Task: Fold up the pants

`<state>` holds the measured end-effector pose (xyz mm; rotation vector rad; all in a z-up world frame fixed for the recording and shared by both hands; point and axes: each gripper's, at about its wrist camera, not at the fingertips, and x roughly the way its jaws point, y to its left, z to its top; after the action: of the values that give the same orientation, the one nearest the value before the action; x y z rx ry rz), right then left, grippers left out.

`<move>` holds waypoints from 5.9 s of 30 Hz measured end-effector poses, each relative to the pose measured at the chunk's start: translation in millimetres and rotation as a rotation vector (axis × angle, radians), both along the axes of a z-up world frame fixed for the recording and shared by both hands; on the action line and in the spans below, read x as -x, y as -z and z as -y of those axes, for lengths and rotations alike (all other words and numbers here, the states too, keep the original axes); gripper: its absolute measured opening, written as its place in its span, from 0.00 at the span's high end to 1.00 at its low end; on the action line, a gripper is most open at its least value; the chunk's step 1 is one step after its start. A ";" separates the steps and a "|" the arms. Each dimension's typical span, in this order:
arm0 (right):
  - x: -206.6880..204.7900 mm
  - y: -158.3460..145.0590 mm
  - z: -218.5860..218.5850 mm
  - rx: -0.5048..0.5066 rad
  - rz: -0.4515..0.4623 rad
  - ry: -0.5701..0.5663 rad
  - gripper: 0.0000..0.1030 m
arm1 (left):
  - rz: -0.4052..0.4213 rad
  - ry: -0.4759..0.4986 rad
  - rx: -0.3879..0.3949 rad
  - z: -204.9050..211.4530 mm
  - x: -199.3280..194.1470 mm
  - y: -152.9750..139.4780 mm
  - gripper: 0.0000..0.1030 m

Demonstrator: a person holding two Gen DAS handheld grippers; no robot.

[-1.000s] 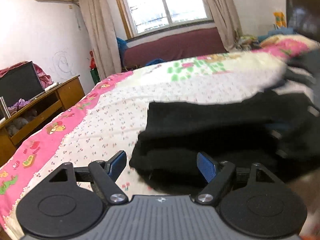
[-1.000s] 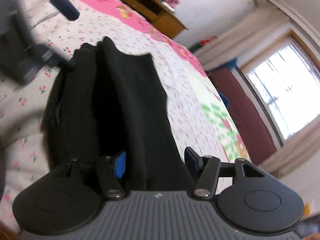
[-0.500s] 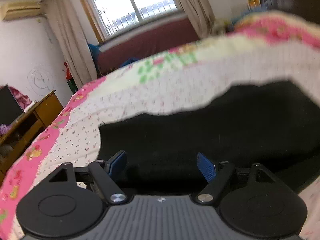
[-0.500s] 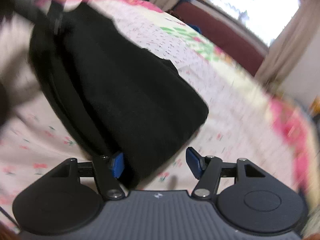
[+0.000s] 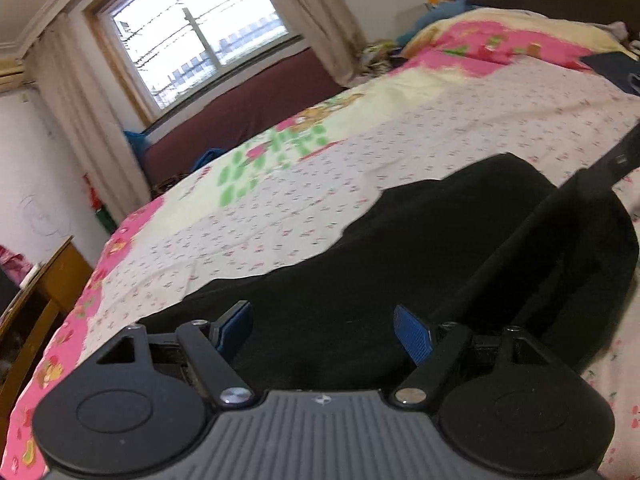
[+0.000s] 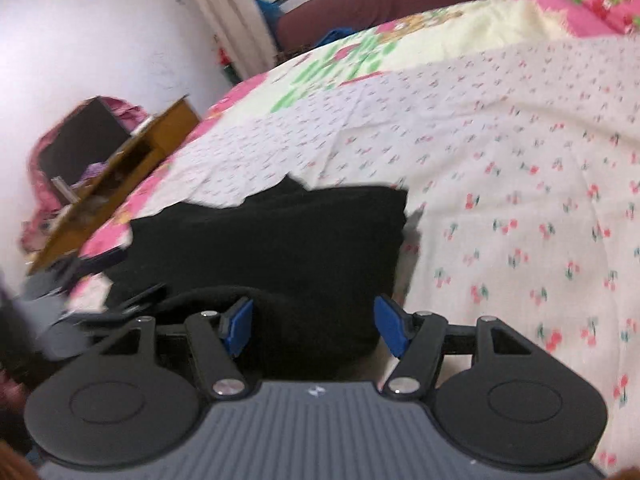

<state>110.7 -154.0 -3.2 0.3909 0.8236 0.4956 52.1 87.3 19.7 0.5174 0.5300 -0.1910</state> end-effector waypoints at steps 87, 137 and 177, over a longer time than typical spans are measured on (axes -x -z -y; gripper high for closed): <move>11.8 57.5 134.5 -0.450 -0.320 0.236 0.79 | -0.184 0.248 0.083 120.0 -19.5 13.7 0.31; 32.0 19.1 103.4 -0.381 -0.339 0.534 0.81 | -0.089 0.254 -0.076 123.9 -96.4 39.5 0.00; -69.2 -59.4 -148.5 -0.066 -0.273 0.199 0.46 | -0.085 0.124 0.372 -25.7 19.1 3.7 0.00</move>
<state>179.9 -5.5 56.3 0.6045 1.0216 0.2879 33.0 112.9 16.0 0.1798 0.5306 -0.4228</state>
